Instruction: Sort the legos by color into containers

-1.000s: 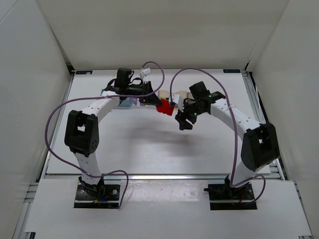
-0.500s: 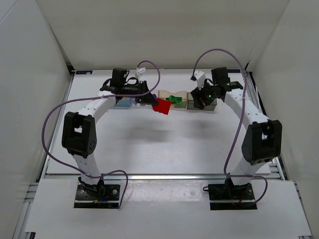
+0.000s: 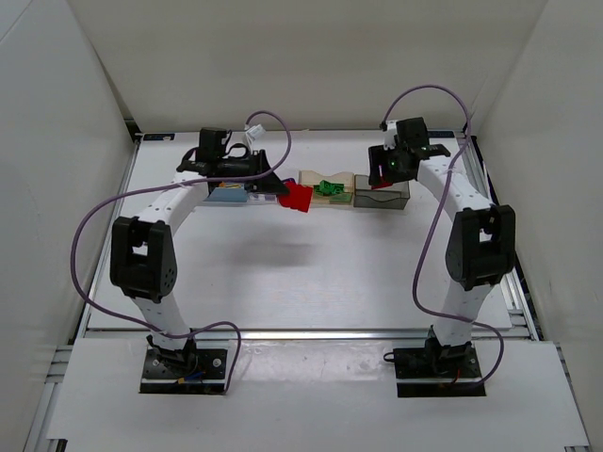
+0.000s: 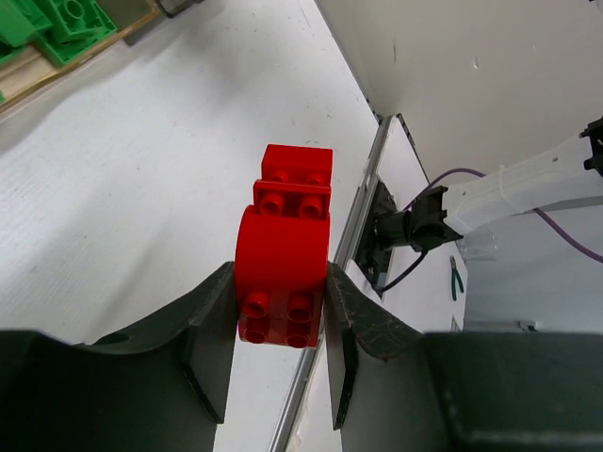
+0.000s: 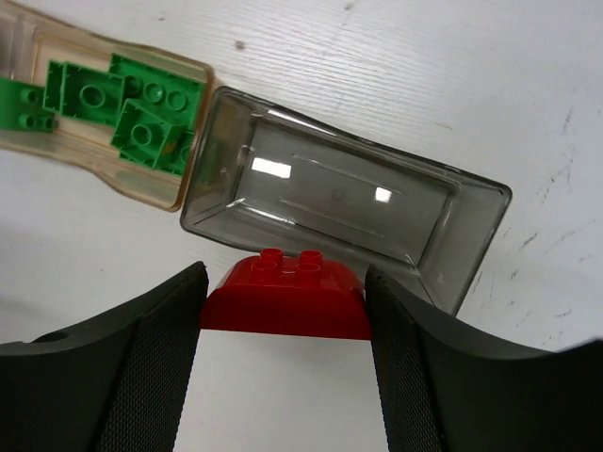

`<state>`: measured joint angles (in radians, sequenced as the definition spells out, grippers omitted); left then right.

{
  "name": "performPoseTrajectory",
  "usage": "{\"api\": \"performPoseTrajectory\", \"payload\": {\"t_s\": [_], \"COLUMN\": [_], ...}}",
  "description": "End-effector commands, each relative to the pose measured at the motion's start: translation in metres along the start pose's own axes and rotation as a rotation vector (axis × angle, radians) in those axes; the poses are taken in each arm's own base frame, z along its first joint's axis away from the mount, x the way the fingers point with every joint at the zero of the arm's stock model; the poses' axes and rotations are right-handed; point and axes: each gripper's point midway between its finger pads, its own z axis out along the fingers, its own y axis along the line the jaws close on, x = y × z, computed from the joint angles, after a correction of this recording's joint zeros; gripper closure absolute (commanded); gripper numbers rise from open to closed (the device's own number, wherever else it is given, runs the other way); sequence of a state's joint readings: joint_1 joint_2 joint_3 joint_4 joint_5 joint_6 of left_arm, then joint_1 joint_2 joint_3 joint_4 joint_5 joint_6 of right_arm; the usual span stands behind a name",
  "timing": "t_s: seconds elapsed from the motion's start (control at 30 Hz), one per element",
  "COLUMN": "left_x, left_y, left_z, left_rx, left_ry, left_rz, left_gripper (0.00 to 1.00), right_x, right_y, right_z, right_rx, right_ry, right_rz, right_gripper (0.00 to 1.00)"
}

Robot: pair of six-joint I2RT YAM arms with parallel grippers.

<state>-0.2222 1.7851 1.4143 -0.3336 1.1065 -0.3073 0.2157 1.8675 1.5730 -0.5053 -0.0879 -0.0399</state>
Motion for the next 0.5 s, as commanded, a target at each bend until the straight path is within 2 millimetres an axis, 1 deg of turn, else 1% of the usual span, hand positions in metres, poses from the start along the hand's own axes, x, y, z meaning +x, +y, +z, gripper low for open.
{"api": "performPoseTrajectory", "payload": {"t_s": [0.0,0.1,0.23,0.4,0.43,0.47], "left_x": [-0.011,-0.012,-0.015,-0.017,-0.017,-0.017], "left_y": [-0.018,-0.017,-0.016,-0.014,-0.013,-0.013], "left_z": [-0.014,-0.013,-0.011,-0.011,-0.010,-0.011], "left_rx": [0.006,0.012,0.012,0.009,0.009,0.009], "left_ry": [-0.034,-0.034,-0.033,-0.034,-0.032,-0.034], "left_rz": [0.066,0.062,0.063,0.062,0.063,0.064], "left_gripper": [0.90,0.90,0.90,0.90,0.90,0.90], "right_x": [-0.002,-0.001,0.007,0.015,0.017,0.017], "right_y": [-0.015,-0.026,-0.042,-0.057,-0.058,-0.060], "right_z": [-0.002,0.001,0.011,0.016,0.019,0.020], "right_rx": [0.075,0.104,0.130,0.149,0.149,0.150], "right_ry": [-0.014,-0.014,0.003,0.021,0.023,0.022], "right_rz": [0.128,0.166,0.211,0.232,0.219,0.212], "right_gripper": [0.95,0.94,0.93,0.85,0.74,0.67]}}
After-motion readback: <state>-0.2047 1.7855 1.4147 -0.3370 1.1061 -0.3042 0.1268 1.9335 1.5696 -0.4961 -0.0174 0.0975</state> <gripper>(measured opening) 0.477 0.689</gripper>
